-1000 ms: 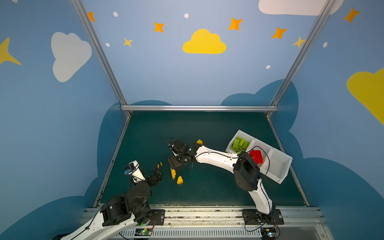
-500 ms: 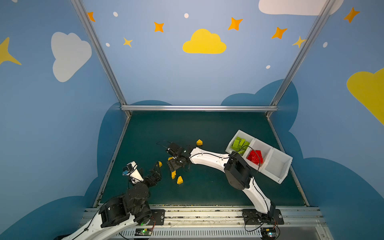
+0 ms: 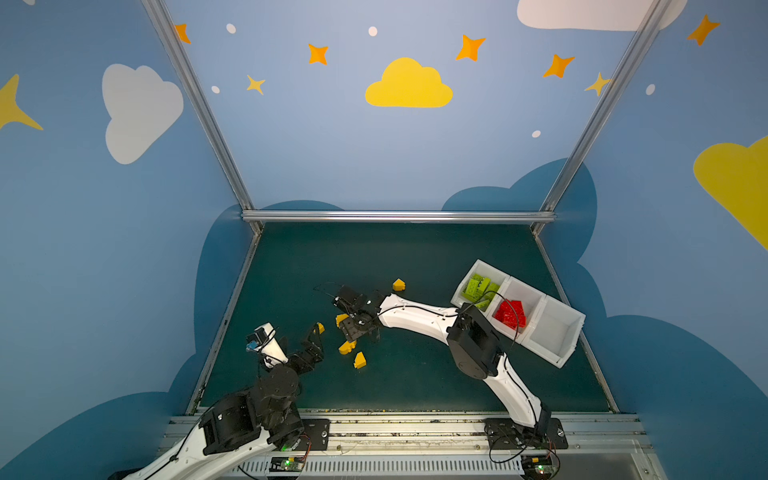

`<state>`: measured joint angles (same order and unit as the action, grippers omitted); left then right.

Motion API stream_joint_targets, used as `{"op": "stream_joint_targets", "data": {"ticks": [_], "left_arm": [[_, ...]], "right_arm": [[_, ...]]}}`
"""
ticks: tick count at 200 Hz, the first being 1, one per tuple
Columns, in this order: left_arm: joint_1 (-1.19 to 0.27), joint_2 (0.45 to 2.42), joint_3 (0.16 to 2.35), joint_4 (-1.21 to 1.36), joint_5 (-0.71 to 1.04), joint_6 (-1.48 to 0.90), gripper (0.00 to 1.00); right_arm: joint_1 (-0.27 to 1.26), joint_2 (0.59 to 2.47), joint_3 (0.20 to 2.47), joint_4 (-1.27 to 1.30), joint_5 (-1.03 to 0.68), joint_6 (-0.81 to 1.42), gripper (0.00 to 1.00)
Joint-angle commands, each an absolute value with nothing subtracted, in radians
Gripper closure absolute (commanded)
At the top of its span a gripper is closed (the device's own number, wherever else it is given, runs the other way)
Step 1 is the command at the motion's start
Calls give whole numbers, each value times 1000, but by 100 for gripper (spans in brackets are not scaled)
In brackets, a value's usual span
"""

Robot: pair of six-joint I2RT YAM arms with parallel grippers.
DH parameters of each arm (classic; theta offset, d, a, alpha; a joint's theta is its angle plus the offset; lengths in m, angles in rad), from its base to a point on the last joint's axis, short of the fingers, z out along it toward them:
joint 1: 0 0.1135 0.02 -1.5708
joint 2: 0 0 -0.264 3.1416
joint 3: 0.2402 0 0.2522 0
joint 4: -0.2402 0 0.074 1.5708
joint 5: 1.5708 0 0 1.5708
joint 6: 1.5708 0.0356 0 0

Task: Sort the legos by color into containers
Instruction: 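Grasp the red 2x3 brick among the yellow bricks with the right gripper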

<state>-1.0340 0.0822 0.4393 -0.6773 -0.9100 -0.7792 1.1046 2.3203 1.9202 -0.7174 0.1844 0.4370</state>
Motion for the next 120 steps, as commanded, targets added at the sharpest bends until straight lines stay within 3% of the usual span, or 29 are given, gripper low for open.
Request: {"op": "stream_joint_targets", "data": {"ticks": [1,77,120], "left_arm": [[-1030,103,428,-657,-920,-775,0],[-1030,121,430,-647,-912,-772,0],[-1029,107,418,-650,-908,-781,0]], "right_arm": [[1091,2322,1917,-736,196,442,24],[1099,2373,1985,-769,193,441,23],[1092,2316,1929,-751,204,446,44]]}}
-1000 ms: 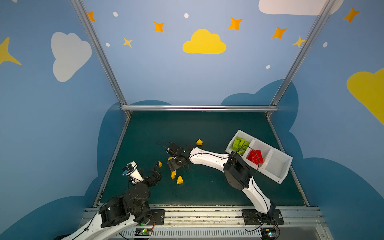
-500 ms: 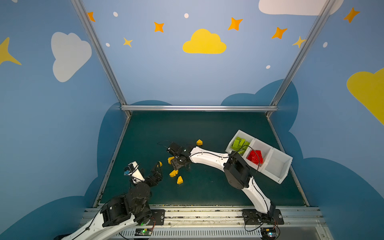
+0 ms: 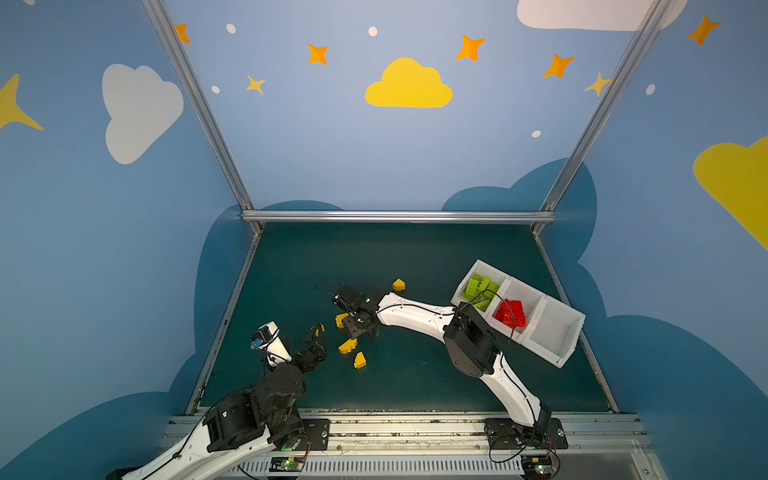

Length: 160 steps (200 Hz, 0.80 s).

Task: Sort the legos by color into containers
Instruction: 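Grasp the red 2x3 brick among the yellow bricks with the right gripper, then lift and carry the red brick with the right gripper over the middle compartment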

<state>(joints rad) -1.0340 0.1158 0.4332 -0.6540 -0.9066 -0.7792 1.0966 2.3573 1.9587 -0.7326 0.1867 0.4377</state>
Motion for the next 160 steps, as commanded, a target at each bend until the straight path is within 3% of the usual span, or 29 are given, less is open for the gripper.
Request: {"op": "stream_joint_targets", "data": {"ticks": [1,72,125,160], "left_arm": [[-1029,106,418,-649,-908,-781,0],[-1029,123,439,-615,-880,-763,0],[-1021,351,428,-421,-811,-748,0],[-969,592,442,-212,-666,-738,0]], "right_arm": [[1092,2314,1929,-750,204,446,44],[1070,2162,1847,-738,221,443,44],[971,1907,1631,-668,210,449,44],[873,1729,1466,-639,229,459,44]]}}
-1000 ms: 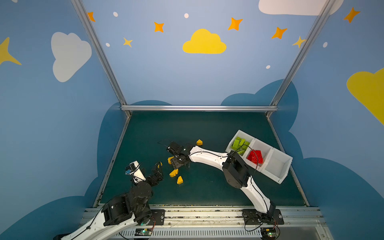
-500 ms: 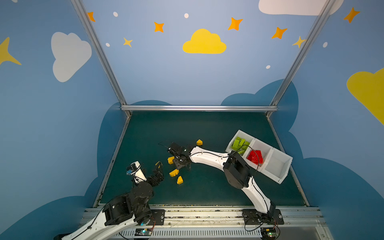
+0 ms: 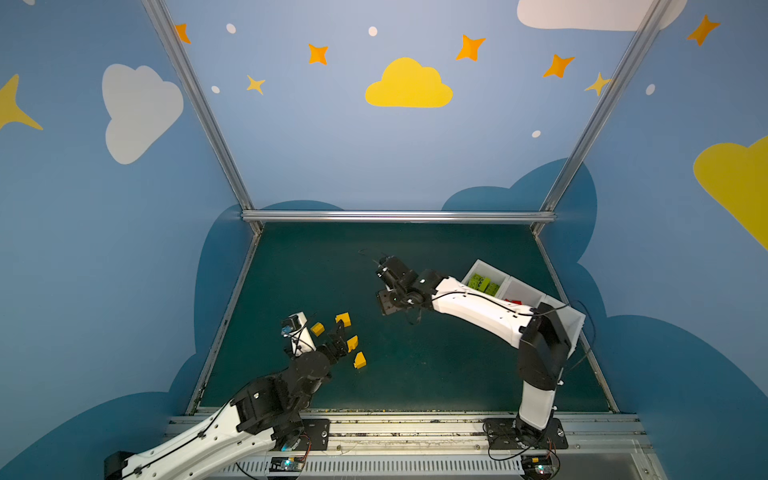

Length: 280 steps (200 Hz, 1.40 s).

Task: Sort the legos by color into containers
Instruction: 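Lift and carry the red brick with the right gripper over the middle compartment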

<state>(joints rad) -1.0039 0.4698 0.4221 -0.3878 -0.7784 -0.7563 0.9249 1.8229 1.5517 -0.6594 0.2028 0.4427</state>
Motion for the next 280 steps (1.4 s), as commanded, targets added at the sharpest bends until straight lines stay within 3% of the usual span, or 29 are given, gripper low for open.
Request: {"op": "stream_joint_targets", "data": {"ticks": [1,58,142,234,280], "left_arm": [[-967,600,443,-207,-661,-738,0],[-895,923,527,-14,-486,-749,0],[-884,1181,636,75,-330,-759,0],[-883,1218,668,29,-306,-765,0],[-884,1247,693,12,-292,-764,0]], "right_arm": [[870,1724,1460,-638,231,459,44],[649,1465,1228,-633,233,459,44],[236,1216,988,-645,86,466,45],[-36,1276,948,-578,-2,471,42],[-69,1370,958,-539,-6,481,40]]}}
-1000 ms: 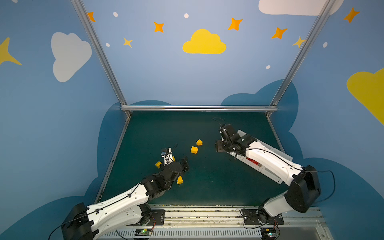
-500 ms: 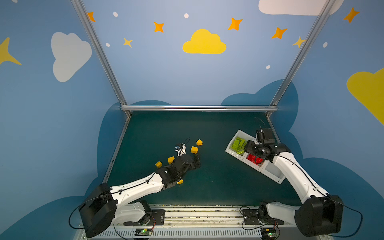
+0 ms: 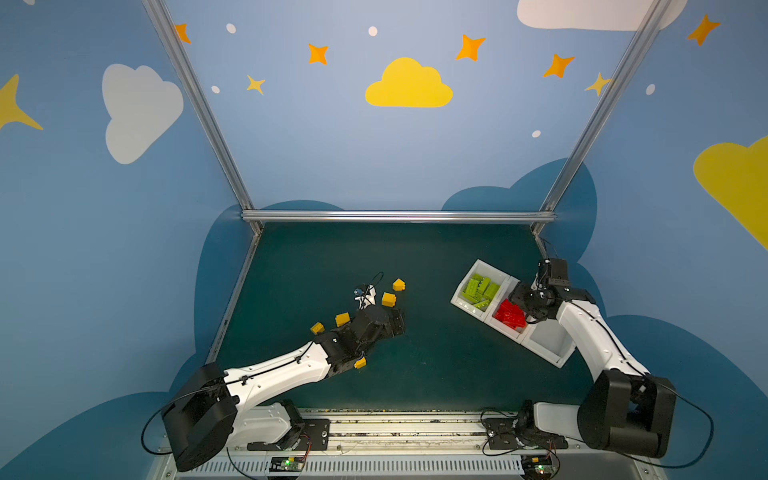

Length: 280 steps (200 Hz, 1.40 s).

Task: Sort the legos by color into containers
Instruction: 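Lift and carry the red brick with the right gripper over the middle compartment, then lower the red brick into the middle compartment and open the right gripper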

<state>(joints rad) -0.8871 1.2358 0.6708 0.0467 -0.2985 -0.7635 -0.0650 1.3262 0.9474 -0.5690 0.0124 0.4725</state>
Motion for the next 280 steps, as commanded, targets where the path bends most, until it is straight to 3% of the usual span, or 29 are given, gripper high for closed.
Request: {"op": "stream_joint_targets", "data": {"ticks": [1,42,79,280], "left_arm": [[-884,1246,693,12,-293,-764,0],[-884,1212,672,-1,-315,-761,0],[-881,1184,664,-8,-330,-754,0],[-868,1180,664,-32,-352,-743,0]], "right_arm": [[-68,1373,958,-538,-6,480,40],[-69,1417,992,-528,0,489,26],[-68,1426,1023,-541,12,473,23],[52,1735,1255,-583,72,432,45]]}}
